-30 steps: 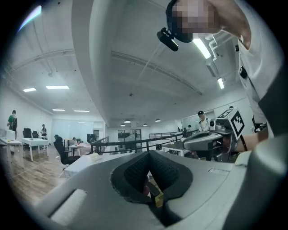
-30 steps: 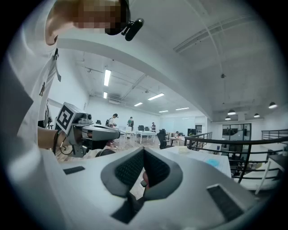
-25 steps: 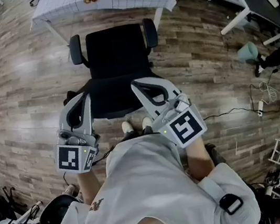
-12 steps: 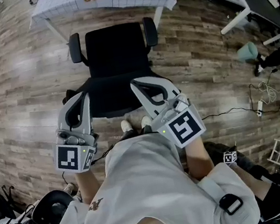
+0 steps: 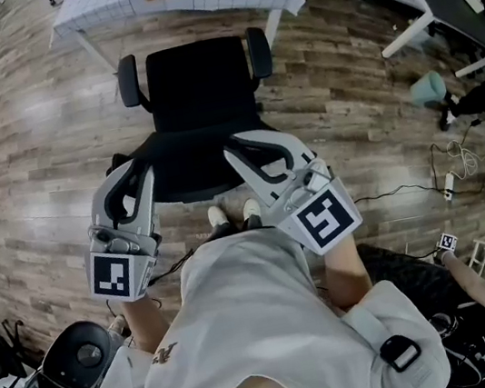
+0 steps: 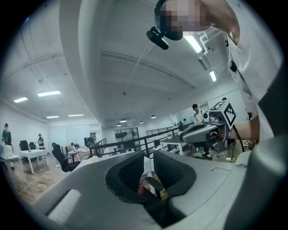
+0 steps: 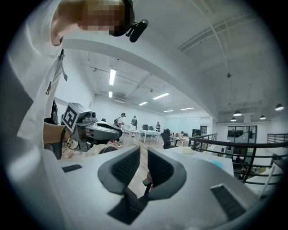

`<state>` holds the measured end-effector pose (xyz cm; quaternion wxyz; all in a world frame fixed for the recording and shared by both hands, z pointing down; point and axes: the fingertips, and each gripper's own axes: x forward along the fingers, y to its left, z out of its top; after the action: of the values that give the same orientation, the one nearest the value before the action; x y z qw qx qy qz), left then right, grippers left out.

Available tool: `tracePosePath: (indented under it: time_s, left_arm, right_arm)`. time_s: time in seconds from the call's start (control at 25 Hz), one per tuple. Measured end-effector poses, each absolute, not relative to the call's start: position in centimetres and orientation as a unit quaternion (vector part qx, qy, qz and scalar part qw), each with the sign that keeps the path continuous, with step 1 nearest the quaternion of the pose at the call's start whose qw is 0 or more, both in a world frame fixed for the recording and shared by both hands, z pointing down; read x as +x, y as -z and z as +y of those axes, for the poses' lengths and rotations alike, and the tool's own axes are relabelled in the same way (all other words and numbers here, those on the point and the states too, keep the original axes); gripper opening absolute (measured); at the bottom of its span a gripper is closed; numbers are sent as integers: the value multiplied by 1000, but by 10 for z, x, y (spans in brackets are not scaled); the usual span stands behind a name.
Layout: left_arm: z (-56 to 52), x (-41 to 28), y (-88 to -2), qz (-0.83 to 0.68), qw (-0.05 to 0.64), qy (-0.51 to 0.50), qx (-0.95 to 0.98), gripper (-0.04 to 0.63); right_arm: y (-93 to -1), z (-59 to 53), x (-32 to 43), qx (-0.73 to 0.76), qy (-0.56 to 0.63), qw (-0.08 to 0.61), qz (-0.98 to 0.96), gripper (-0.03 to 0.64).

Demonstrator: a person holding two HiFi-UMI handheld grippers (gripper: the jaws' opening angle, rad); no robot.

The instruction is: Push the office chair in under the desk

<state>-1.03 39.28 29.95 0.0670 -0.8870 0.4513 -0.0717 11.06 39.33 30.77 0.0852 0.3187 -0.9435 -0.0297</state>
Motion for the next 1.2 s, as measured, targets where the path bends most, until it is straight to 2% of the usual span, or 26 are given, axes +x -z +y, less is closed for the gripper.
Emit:
tracePosePath:
  time_s: [0.08,0.12,0.24,0.32,0.44,0.52,0.84,0.92,1.2]
  left_arm:
    - [394,-10,-301,443,76,86,-889,89]
    - [396,-9,-302,438,80,93,-891,109]
    - [402,-7,-304,418,95,109,-897,147]
    - [406,-6,-306,400,106,124,-902,161]
    - [412,-5,-310,369,118,153,-909,208]
    - [417,-4,-312,346,123,167,-915,248]
    - [422,-2,-337,307,112,228,-917,340]
    - [421,1,-344,301,107,239,-917,365]
    - [418,10,-360,281,89,240,-925,402]
  right_arm:
    - [-309,395,109,310,35,91,-946,72]
    - [-310,396,108,304,39,95,-947,124]
    - [-311,402,106,287,59,108,-950,135]
    - [-312,406,104,269,77,118,-953,206]
    - [-312,411,102,243,97,135,-956,213]
    - [-317,416,101,225,102,153,-957,264]
    - [-338,420,98,194,107,202,-954,295]
    - [-343,421,96,183,107,214,-954,342]
    - [-363,422,88,158,87,231,-956,380]
